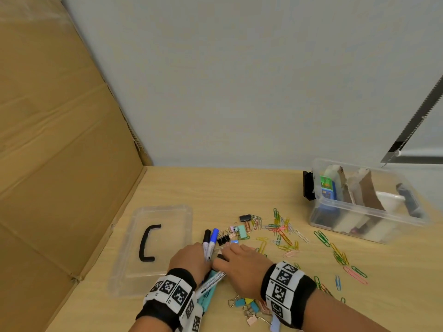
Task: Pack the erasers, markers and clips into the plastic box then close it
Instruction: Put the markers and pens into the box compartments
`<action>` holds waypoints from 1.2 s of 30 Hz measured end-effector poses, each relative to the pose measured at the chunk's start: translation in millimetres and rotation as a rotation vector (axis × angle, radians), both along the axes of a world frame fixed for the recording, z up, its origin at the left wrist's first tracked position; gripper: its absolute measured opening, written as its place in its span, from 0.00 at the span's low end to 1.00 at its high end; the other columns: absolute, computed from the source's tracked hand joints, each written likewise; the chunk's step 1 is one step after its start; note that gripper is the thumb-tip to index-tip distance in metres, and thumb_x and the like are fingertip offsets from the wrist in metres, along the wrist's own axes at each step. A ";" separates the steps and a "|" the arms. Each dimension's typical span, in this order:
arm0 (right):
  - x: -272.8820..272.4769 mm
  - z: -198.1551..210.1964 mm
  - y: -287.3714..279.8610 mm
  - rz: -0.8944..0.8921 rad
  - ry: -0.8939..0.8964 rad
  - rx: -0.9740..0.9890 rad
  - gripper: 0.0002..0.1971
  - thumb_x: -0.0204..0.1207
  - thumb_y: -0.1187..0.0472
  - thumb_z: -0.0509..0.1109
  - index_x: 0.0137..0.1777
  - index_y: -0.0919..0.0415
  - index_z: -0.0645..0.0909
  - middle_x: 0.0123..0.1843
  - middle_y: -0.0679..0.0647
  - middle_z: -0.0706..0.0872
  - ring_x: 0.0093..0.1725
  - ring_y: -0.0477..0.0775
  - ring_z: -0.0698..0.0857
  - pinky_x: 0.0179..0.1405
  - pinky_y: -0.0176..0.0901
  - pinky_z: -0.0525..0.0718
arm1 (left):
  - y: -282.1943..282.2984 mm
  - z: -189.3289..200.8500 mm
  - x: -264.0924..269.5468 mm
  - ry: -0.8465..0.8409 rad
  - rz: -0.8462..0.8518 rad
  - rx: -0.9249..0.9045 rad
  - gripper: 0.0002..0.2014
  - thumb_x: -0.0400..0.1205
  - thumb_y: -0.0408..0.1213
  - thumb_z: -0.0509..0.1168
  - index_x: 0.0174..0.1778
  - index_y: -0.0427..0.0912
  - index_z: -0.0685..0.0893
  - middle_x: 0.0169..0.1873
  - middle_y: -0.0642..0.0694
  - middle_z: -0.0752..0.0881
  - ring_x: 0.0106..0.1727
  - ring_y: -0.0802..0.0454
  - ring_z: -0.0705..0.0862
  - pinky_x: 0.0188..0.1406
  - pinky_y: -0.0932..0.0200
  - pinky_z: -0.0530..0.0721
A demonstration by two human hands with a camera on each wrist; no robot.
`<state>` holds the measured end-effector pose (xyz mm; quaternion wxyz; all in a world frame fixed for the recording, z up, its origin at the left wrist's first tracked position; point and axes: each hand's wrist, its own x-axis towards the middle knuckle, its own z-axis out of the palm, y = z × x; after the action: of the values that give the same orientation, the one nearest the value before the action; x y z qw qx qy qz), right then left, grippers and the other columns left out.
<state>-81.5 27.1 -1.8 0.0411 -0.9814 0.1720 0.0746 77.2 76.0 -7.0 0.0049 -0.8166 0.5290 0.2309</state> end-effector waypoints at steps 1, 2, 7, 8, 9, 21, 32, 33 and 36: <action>1.1 -0.4 0.4 -0.027 0.024 0.014 0.25 0.74 0.64 0.62 0.71 0.53 0.63 0.63 0.64 0.74 0.63 0.63 0.71 0.62 0.58 0.71 | 0.7 -1.2 1.9 0.026 0.006 -0.004 0.14 0.84 0.51 0.57 0.55 0.45 0.79 0.45 0.49 0.85 0.47 0.50 0.85 0.51 0.56 0.83; 2.4 0.2 -0.2 -0.048 0.041 0.026 0.27 0.75 0.64 0.61 0.73 0.52 0.62 0.63 0.64 0.74 0.63 0.63 0.70 0.62 0.57 0.70 | 1.8 -1.5 4.1 0.053 0.011 -0.009 0.14 0.83 0.51 0.59 0.55 0.46 0.79 0.47 0.49 0.85 0.47 0.50 0.85 0.51 0.56 0.84; 10.1 -0.1 -7.1 -0.048 0.039 -0.002 0.27 0.77 0.67 0.60 0.75 0.51 0.62 0.62 0.64 0.75 0.63 0.64 0.71 0.61 0.57 0.70 | 9.2 5.1 15.9 0.161 -0.007 -0.065 0.12 0.83 0.50 0.60 0.54 0.47 0.78 0.46 0.49 0.85 0.47 0.52 0.84 0.50 0.57 0.83; 11.1 -0.3 -7.6 -0.041 0.051 -0.009 0.26 0.78 0.66 0.61 0.75 0.51 0.62 0.62 0.64 0.74 0.63 0.64 0.71 0.62 0.57 0.70 | 10.3 7.3 18.1 0.174 -0.010 -0.088 0.11 0.83 0.49 0.59 0.53 0.47 0.77 0.44 0.50 0.83 0.45 0.53 0.83 0.46 0.59 0.82; 11.8 -0.3 -7.9 -0.041 0.057 -0.008 0.25 0.78 0.65 0.62 0.75 0.52 0.64 0.63 0.64 0.74 0.63 0.64 0.71 0.62 0.57 0.70 | 10.9 9.5 20.4 0.181 -0.011 -0.109 0.09 0.84 0.49 0.59 0.51 0.47 0.76 0.41 0.51 0.81 0.42 0.53 0.81 0.43 0.60 0.79; -25.5 22.8 -16.1 -0.196 -0.154 0.192 0.18 0.77 0.56 0.69 0.65 0.52 0.74 0.64 0.52 0.73 0.63 0.54 0.69 0.57 0.46 0.70 | 9.9 25.2 14.4 0.251 0.042 -0.226 0.09 0.85 0.49 0.56 0.54 0.50 0.74 0.42 0.51 0.87 0.43 0.53 0.86 0.47 0.51 0.86; -168.4 83.9 -63.4 -0.624 -0.566 0.286 0.13 0.83 0.51 0.61 0.64 0.51 0.72 0.46 0.43 0.78 0.37 0.39 0.76 0.33 0.29 0.71 | -26.6 41.6 -64.4 0.272 -0.023 -0.324 0.06 0.87 0.46 0.52 0.51 0.51 0.73 0.35 0.51 0.84 0.35 0.52 0.82 0.31 0.59 0.73; -182.9 88.9 -68.8 -0.676 -0.617 0.300 0.13 0.83 0.52 0.60 0.65 0.52 0.71 0.45 0.42 0.76 0.35 0.39 0.76 0.31 0.28 0.71 | -31.8 41.9 -74.0 0.275 -0.031 -0.332 0.06 0.87 0.46 0.52 0.52 0.51 0.73 0.36 0.51 0.83 0.36 0.52 0.81 0.31 0.59 0.73; -221.6 100.6 -88.9 -0.844 -0.731 0.323 0.11 0.84 0.54 0.60 0.64 0.54 0.71 0.46 0.49 0.78 0.36 0.40 0.77 0.30 0.29 0.70 | -42.5 43.4 -98.4 0.278 -0.054 -0.365 0.05 0.87 0.46 0.53 0.55 0.55 0.73 0.41 0.51 0.83 0.41 0.53 0.82 0.36 0.59 0.76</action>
<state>-303.1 -61.8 98.8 0.2731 -0.7713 0.5093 -0.2665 -21.2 33.5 36.4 -0.2097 -0.7498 0.5793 0.2412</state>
